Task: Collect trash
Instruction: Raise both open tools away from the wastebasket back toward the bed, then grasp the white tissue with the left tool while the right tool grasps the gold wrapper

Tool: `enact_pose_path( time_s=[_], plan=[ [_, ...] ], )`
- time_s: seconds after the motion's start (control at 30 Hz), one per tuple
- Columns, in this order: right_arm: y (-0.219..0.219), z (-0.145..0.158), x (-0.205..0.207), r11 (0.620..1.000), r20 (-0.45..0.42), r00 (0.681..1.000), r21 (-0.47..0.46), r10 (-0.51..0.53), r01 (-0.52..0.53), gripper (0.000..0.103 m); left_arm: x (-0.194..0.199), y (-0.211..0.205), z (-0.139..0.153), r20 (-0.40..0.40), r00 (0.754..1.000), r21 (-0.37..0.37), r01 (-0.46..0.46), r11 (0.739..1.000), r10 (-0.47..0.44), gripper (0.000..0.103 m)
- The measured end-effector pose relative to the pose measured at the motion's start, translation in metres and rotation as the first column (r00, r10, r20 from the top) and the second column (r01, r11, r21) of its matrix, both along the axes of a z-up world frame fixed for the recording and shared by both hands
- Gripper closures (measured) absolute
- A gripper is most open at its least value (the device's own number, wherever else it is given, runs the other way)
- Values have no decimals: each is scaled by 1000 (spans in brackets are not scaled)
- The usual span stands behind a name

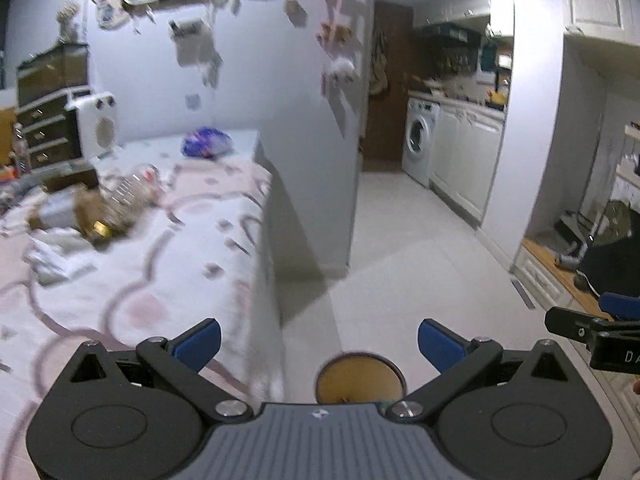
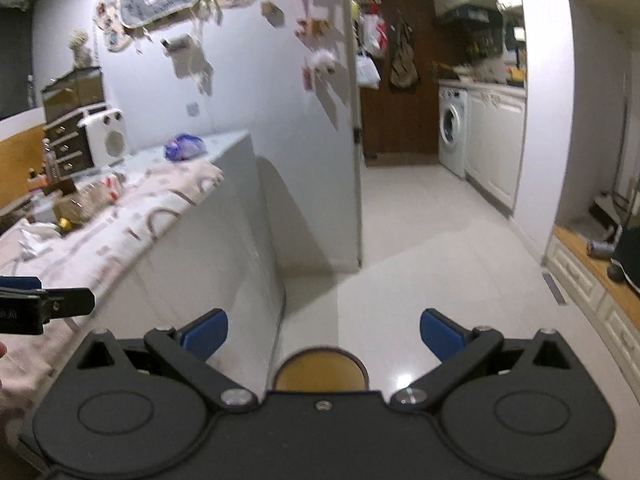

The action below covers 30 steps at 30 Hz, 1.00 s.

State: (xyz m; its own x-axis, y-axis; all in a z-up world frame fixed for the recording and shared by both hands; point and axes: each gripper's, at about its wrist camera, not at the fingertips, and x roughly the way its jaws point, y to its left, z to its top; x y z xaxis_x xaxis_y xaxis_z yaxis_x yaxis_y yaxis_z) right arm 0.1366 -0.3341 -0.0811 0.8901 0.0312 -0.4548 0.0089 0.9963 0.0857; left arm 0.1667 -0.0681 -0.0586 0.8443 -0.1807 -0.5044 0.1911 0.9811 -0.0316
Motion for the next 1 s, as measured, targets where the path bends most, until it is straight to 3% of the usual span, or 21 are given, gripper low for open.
enact_pose_path(
  time_s=[0.37,0.7,0.87,1.0],
  plan=[
    [80,50,21,991,110,985,-12,131,-130,0,1,105,48,99,981,-40,-160,986,164,0],
    [172,75,59,970,148,959,-10,242,-243,0,23,206,62,148,948,-19,-283,959,283,0],
    [212,78,80,965,145,956,27,253,-260,0,42,244,49,132,961,-2,-243,970,241,0],
    [236,75,101,958,118,959,102,258,-270,0,61,258,28,84,989,51,-129,990,124,0]
  ],
)
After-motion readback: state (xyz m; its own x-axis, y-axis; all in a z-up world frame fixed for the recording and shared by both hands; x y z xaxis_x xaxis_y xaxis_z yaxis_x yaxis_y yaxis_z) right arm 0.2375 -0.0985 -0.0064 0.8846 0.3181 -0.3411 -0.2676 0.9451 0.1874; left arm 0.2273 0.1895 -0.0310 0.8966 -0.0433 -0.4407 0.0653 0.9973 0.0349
